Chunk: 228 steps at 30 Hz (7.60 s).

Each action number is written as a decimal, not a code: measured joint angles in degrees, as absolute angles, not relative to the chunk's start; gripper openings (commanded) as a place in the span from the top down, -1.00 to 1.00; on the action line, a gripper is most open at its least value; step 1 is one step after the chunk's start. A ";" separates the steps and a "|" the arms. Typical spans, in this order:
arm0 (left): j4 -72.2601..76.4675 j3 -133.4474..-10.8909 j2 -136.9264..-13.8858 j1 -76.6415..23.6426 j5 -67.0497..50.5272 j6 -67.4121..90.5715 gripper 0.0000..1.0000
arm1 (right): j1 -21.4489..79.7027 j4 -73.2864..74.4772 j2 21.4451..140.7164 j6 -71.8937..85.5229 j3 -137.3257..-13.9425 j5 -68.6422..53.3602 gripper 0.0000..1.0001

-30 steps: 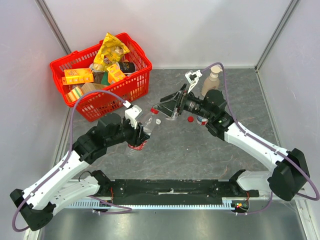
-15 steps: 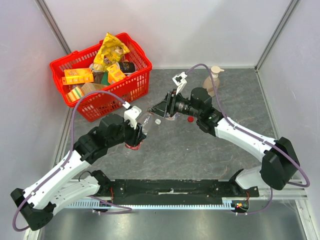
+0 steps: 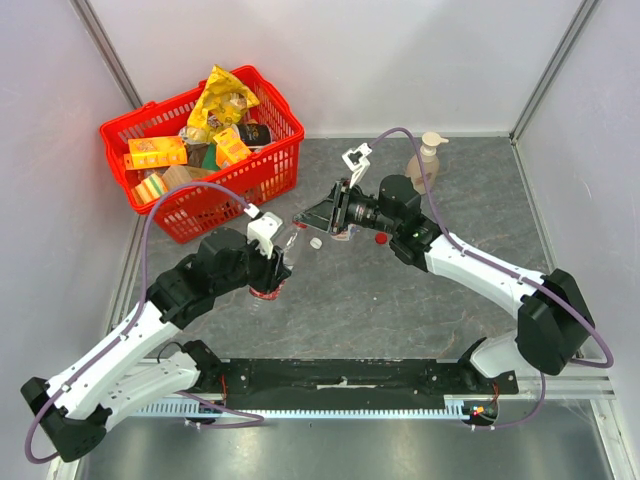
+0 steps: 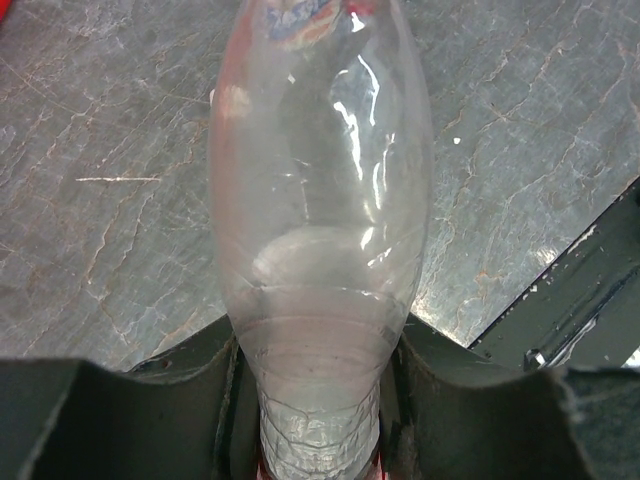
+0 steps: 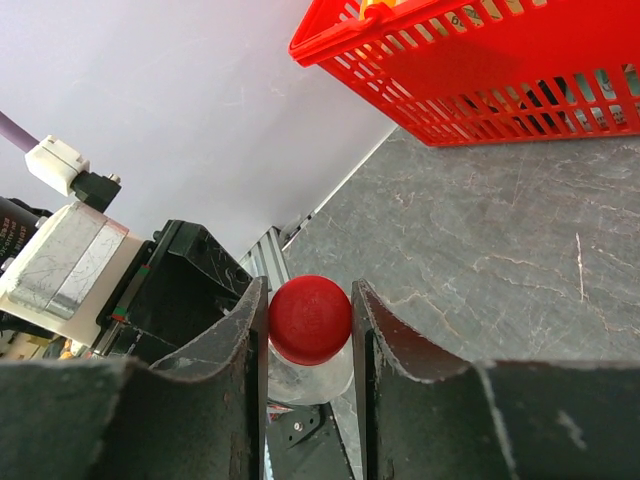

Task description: Unscrew the bottle caps

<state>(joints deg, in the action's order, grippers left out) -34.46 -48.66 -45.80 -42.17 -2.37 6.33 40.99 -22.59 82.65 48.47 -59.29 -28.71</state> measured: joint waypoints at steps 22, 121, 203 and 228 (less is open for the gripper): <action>-34.61 -49.50 -40.53 -42.04 -10.24 6.07 0.75 | 40.99 -37.45 80.05 47.92 -55.02 -36.58 1.00; -35.53 -49.63 -49.23 -41.93 5.72 6.50 0.88 | 40.77 -21.80 88.95 49.56 -63.68 -28.34 -0.10; -25.17 -51.51 -47.20 -41.65 -52.31 4.47 0.96 | 39.57 -75.75 79.79 65.23 -53.80 -61.89 1.00; -26.52 -51.48 -46.57 -41.63 -55.55 4.60 0.96 | 40.07 -77.25 80.36 70.32 -53.82 -61.39 1.00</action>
<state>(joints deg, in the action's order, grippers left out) -26.52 -51.48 -46.57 -41.63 -55.55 4.60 40.07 -77.25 80.36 70.32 -53.82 -61.39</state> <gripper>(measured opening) 0.458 0.379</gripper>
